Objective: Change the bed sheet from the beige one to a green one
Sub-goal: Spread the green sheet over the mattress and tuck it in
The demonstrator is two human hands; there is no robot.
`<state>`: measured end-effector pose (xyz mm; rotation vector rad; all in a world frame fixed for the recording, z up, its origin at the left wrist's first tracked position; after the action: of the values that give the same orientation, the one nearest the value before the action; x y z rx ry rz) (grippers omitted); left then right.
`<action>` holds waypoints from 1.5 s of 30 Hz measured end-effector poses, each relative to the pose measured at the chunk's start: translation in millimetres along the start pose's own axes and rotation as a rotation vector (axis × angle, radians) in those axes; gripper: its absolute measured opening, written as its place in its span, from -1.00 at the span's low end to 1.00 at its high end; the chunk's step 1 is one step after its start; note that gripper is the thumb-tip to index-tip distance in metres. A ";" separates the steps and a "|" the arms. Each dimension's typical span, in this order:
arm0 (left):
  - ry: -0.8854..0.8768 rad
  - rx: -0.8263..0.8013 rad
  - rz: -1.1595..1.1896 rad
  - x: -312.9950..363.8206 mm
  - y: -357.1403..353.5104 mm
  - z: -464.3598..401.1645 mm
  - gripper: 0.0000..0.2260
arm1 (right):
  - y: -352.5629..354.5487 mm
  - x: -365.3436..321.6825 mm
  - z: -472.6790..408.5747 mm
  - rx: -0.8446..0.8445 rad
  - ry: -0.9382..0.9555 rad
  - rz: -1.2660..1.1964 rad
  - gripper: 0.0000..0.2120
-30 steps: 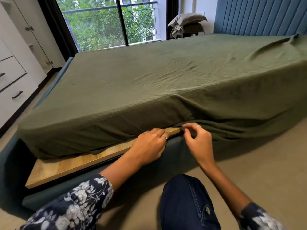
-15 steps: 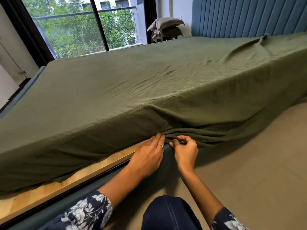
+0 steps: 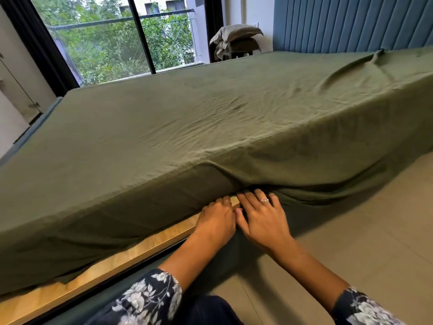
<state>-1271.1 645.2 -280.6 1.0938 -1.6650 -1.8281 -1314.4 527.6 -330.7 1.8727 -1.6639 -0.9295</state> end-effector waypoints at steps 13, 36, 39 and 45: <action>-0.216 -0.057 -0.276 26.9 63.0 13.7 -0.69 | 40.9 27.5 -36.3 -0.445 -0.449 -0.983 -0.67; -0.553 0.226 -0.777 21.5 82.2 -85.1 -0.39 | 32.7 32.2 -10.3 0.005 -0.877 -0.612 -0.51; -0.566 0.218 -0.803 28.4 82.4 -90.0 -0.37 | 34.1 32.8 3.1 0.015 -0.894 -0.382 -0.36; -0.621 0.224 -0.801 31.2 80.6 -96.4 -0.33 | 25.8 33.4 -18.7 -0.035 -0.822 -0.308 -0.39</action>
<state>-1229.4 546.7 -207.5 1.5533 -1.9623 -2.7513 -1316.5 488.9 -305.6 1.8694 -1.7538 -2.0459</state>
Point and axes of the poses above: each hand's wrist, its own z-axis away from the middle knuckle, its own y-axis out of the back of the hand, x = y × z, the point moved 1 cm from there along -z, towards the middle knuckle, and after that the axes turned 11 degrees about -z, right-handed, at the moved point
